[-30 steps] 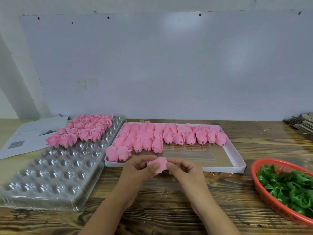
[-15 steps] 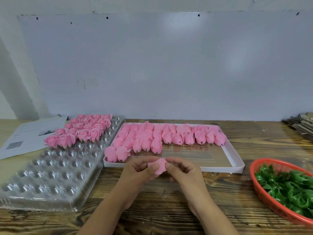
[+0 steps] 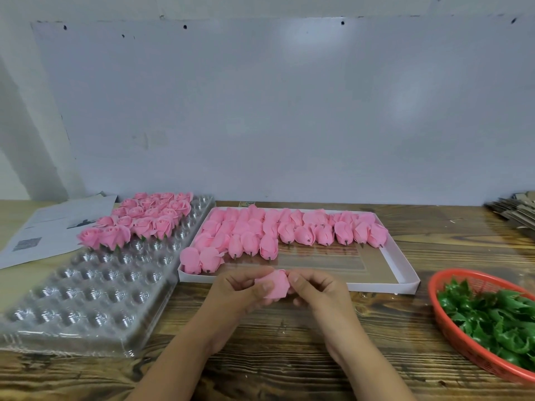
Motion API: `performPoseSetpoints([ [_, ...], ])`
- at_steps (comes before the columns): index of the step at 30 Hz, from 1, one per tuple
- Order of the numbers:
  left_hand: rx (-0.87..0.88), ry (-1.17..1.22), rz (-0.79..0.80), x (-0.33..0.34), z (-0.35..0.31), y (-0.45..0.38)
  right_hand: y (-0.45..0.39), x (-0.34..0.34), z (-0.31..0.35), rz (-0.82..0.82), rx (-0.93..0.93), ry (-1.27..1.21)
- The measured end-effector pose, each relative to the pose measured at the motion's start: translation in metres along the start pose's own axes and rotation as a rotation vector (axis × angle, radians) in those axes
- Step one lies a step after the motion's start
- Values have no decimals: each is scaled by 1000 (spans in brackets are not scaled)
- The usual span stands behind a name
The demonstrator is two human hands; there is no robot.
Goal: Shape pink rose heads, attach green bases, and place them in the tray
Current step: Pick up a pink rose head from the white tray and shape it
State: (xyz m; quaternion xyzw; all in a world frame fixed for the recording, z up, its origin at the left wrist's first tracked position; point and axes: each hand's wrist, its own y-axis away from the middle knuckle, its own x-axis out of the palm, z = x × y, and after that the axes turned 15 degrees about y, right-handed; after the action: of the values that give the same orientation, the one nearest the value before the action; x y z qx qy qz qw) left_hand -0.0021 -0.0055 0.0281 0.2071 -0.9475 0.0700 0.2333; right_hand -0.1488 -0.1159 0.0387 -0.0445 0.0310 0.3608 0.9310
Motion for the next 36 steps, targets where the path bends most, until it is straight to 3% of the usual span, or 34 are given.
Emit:
performPoseSetpoints([
  [17,35,-67,-70,4,4,-1,-2,4,-5,-39,61,-25],
  [22,20,-43,-90,4,3,0,1,-14,0,-228,20,108],
  [25,13,-26,-93,6,3,0,11,-59,13,-349,-55,291],
  [28,10,-14,-86,8,2,2,21,-117,32,-441,-93,791],
  [32,15,-15,-76,7,1,3,13,-182,47,-427,192,1232],
  [36,24,0,-87,6,1,2,-9,-219,38,-248,465,1444],
])
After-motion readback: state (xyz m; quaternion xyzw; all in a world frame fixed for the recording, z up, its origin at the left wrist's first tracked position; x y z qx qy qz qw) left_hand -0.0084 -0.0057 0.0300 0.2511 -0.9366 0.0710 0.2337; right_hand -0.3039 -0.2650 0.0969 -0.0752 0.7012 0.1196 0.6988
